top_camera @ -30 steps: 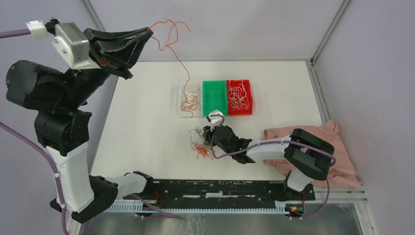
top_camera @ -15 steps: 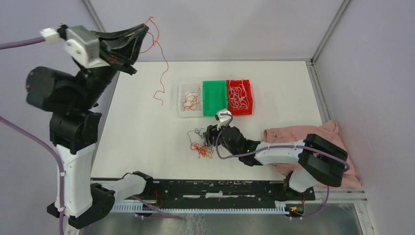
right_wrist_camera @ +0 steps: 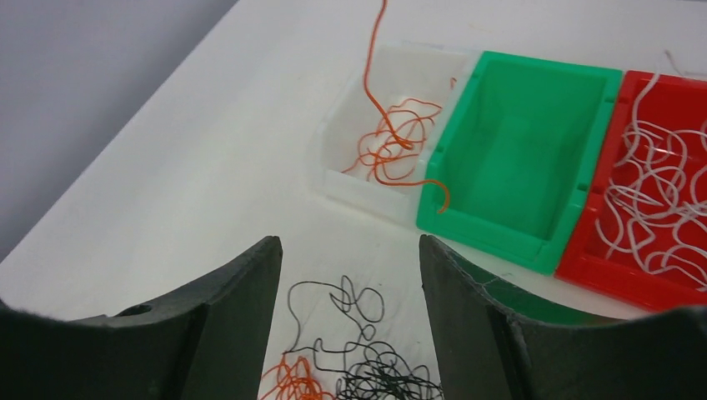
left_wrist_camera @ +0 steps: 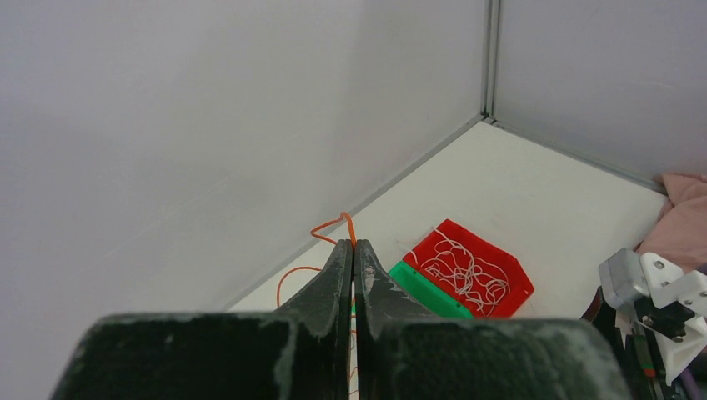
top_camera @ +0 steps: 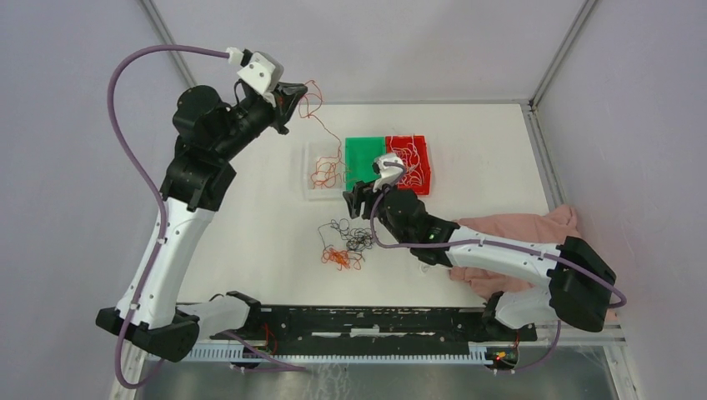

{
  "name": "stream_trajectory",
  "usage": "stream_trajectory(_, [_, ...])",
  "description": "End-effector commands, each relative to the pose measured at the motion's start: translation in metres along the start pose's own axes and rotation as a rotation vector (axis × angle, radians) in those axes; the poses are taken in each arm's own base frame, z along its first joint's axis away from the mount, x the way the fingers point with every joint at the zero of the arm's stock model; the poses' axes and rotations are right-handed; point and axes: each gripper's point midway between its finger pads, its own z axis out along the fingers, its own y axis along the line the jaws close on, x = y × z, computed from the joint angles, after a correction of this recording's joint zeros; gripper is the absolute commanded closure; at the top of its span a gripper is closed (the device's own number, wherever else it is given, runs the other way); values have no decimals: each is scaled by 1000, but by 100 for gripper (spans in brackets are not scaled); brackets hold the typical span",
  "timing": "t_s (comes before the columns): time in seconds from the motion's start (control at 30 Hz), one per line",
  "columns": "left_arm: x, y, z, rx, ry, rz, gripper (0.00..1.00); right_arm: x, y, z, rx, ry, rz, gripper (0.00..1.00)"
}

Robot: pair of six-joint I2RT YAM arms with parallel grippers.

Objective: Untangle the cables
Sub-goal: Place the cable in the bin.

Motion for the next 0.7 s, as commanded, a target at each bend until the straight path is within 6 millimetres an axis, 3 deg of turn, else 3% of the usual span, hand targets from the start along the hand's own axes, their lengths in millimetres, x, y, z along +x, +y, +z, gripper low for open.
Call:
stream_trajectory(0.0, [-10, 9, 11, -24, -55, 83, 97, -24, -23, 0, 88, -36, 6, 32])
stream_trajectory(0.23, [14, 13, 35, -14, -11, 77, 97, -20, -53, -6, 182, -42, 12, 33])
stream_trajectory(0.53, [66, 29, 56, -54, 94, 171, 97, -16, -62, -14, 203, -35, 16, 35])
stream_trajectory(0.67, [75, 33, 64, -52, 105, 193, 97, -13, -66, -19, 210, -33, 20, 36])
